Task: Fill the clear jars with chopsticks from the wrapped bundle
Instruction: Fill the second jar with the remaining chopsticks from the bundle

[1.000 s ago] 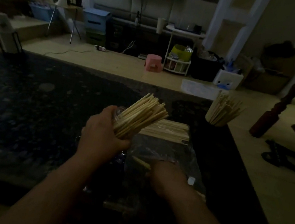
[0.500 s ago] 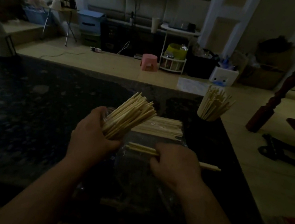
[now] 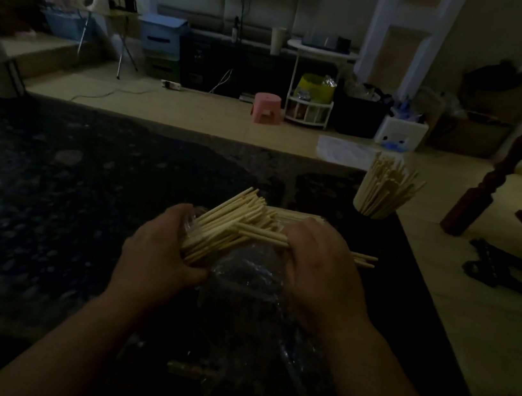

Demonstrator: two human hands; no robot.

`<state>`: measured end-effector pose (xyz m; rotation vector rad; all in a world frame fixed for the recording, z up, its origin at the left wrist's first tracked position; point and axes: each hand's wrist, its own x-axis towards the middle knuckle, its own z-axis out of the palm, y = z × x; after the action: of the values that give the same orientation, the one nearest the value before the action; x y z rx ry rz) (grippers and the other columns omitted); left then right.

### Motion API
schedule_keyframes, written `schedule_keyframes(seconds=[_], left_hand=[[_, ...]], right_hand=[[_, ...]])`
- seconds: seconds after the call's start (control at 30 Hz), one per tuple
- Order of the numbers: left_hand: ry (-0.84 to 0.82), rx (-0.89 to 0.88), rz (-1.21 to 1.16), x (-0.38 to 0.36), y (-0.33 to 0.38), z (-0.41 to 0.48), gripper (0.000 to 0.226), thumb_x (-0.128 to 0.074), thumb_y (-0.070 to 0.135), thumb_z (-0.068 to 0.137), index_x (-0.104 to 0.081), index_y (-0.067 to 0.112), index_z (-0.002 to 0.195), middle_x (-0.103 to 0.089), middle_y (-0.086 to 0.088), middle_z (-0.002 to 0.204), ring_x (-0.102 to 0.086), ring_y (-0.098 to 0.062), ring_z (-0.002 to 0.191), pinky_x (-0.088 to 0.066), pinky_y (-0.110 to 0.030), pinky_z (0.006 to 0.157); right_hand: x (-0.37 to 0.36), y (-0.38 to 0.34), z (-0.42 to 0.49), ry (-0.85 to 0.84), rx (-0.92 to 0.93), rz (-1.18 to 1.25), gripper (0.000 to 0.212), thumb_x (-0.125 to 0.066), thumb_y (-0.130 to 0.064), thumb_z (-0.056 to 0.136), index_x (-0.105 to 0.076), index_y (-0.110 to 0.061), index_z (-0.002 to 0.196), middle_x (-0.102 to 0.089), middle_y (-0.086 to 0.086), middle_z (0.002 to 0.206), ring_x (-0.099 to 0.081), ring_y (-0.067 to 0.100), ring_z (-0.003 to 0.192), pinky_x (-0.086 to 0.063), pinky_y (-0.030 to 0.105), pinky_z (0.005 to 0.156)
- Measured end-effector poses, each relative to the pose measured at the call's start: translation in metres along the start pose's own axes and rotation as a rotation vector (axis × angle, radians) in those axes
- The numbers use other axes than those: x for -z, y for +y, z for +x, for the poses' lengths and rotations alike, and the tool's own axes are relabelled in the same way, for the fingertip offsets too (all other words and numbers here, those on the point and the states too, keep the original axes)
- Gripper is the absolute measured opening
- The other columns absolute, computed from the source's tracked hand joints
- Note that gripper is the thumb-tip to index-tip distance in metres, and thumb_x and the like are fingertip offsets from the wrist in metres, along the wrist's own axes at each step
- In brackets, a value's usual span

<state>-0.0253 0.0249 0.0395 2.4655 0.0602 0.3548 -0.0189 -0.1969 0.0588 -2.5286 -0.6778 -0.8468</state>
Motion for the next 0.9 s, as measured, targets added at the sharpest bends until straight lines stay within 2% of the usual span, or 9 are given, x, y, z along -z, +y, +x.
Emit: schedule_keyframes(seconds=[0.1, 0.17, 0.27, 0.33, 0.43, 0.53, 0.73, 0.83, 0.9], left_hand=[[0.003, -0.005, 0.016, -0.003, 0.000, 0.003, 0.093, -0.089, 0.033, 0.051, -0.043, 0.031, 0.133, -0.058, 0.006, 0.113, -0.057, -0.017, 0.099, -0.050, -0.043, 0.088], [0.006, -0.018, 0.022, -0.004, 0.001, 0.005, 0.093, -0.088, 0.034, 0.051, -0.043, 0.032, 0.132, -0.059, 0.006, 0.112, -0.058, -0.017, 0.100, -0.051, -0.041, 0.086], [0.009, -0.026, 0.027, -0.005, 0.001, 0.007, 0.094, -0.089, 0.034, 0.052, -0.042, 0.032, 0.133, -0.060, 0.006, 0.114, -0.058, -0.017, 0.101, -0.050, -0.042, 0.088], [0.002, -0.027, 0.048, -0.006, 0.000, 0.008, 0.096, -0.089, 0.035, 0.052, -0.041, 0.030, 0.135, -0.059, 0.005, 0.119, -0.058, -0.018, 0.106, -0.049, -0.041, 0.092], [-0.018, -0.046, 0.074, -0.008, 0.000, 0.007, 0.098, -0.088, 0.038, 0.053, -0.039, 0.030, 0.139, -0.057, 0.005, 0.125, -0.055, -0.017, 0.113, -0.046, -0.040, 0.096], [-0.042, -0.046, 0.089, -0.009, 0.003, 0.006, 0.101, -0.087, 0.038, 0.054, -0.038, 0.028, 0.142, -0.056, 0.004, 0.128, -0.054, -0.017, 0.115, -0.046, -0.040, 0.097], [-0.097, -0.056, 0.120, -0.010, 0.003, 0.006, 0.104, -0.084, 0.039, 0.054, -0.033, 0.030, 0.145, -0.053, 0.007, 0.132, -0.051, -0.014, 0.118, -0.044, -0.045, 0.100], [-0.088, -0.070, 0.127, -0.011, 0.002, 0.006, 0.104, -0.084, 0.039, 0.054, -0.034, 0.029, 0.145, -0.054, 0.007, 0.132, -0.052, -0.015, 0.118, -0.044, -0.044, 0.100], [-0.091, -0.094, 0.136, -0.012, 0.001, 0.005, 0.103, -0.083, 0.040, 0.055, -0.035, 0.029, 0.145, -0.053, 0.007, 0.133, -0.050, -0.015, 0.120, -0.042, -0.043, 0.102]], right_hand=[[0.001, 0.003, 0.000, 0.029, -0.018, -0.105, 0.026, -0.051, -0.030, 0.087, -0.068, -0.012, 0.096, -0.066, 0.008, 0.103, -0.056, 0.030, 0.093, -0.038, 0.039, 0.081], [0.003, 0.002, 0.002, 0.055, -0.063, -0.199, 0.025, -0.054, -0.034, 0.085, -0.067, -0.017, 0.099, -0.060, 0.007, 0.117, -0.048, 0.028, 0.095, -0.031, 0.036, 0.078], [0.005, -0.001, 0.005, 0.150, -0.109, -0.117, 0.025, -0.052, -0.034, 0.085, -0.065, -0.015, 0.093, -0.046, 0.005, 0.095, -0.046, 0.027, 0.075, -0.035, 0.032, 0.061], [0.004, -0.002, 0.005, 0.202, -0.138, -0.005, 0.025, -0.052, -0.027, 0.086, -0.068, -0.012, 0.097, -0.040, 0.002, 0.095, -0.047, 0.021, 0.073, -0.043, 0.030, 0.056], [0.001, -0.003, 0.003, 0.214, -0.246, 0.309, 0.017, -0.062, -0.015, 0.090, -0.067, -0.004, 0.103, -0.054, -0.005, 0.098, -0.051, 0.000, 0.081, -0.044, 0.012, 0.072], [-0.003, -0.011, 0.004, 0.278, -0.249, 0.325, 0.019, -0.062, -0.013, 0.091, -0.069, -0.002, 0.105, -0.051, -0.003, 0.101, -0.049, -0.005, 0.086, -0.038, 0.002, 0.081], [-0.003, -0.016, 0.012, 0.402, -0.376, 0.581, 0.012, -0.053, -0.029, 0.092, -0.065, -0.030, 0.091, -0.061, 0.002, 0.095, -0.062, -0.002, 0.085, -0.046, 0.009, 0.074], [0.000, -0.021, 0.015, 0.413, -0.568, 0.898, 0.023, -0.054, -0.007, 0.095, -0.064, -0.020, 0.079, -0.067, 0.003, 0.070, -0.065, 0.008, 0.059, -0.052, 0.018, 0.054], [0.003, -0.022, 0.017, 0.410, -0.670, 0.984, 0.026, -0.051, 0.000, 0.095, -0.061, -0.012, 0.075, -0.065, 0.002, 0.056, -0.062, 0.010, 0.048, -0.051, 0.020, 0.045]])
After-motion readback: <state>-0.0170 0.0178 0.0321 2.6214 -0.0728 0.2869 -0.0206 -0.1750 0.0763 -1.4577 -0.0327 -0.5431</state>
